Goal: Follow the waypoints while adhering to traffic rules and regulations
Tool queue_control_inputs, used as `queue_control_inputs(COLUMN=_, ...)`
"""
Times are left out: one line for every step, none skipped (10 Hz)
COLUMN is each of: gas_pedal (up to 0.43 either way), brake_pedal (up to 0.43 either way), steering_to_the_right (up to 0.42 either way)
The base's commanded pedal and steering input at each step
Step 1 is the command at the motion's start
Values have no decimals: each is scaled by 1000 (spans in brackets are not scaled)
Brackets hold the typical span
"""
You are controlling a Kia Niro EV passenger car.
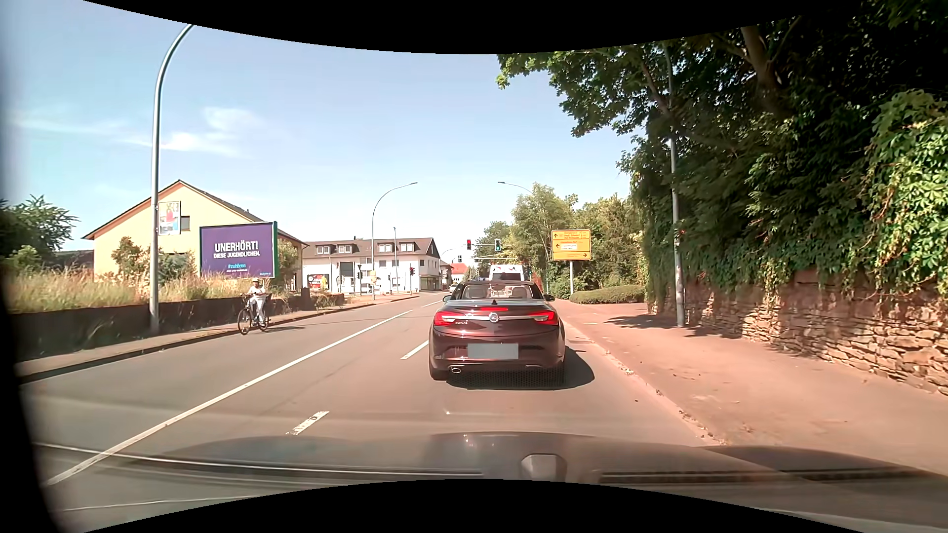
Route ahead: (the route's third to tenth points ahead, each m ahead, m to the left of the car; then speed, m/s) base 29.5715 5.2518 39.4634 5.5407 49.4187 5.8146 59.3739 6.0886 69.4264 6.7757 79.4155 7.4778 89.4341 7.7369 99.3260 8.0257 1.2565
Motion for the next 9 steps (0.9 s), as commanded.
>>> queue_control_inputs(gas_pedal=0, brake_pedal=6, steering_to_the_right=4)
queue_control_inputs(gas_pedal=0, brake_pedal=6, steering_to_the_right=4)
queue_control_inputs(gas_pedal=0, brake_pedal=6, steering_to_the_right=4)
queue_control_inputs(gas_pedal=0, brake_pedal=6, steering_to_the_right=4)
queue_control_inputs(gas_pedal=0, brake_pedal=6, steering_to_the_right=4)
queue_control_inputs(gas_pedal=0, brake_pedal=6, steering_to_the_right=4)
queue_control_inputs(gas_pedal=0, brake_pedal=6, steering_to_the_right=4)
queue_control_inputs(gas_pedal=287, brake_pedal=6, steering_to_the_right=4)
queue_control_inputs(gas_pedal=480, brake_pedal=6, steering_to_the_right=4)
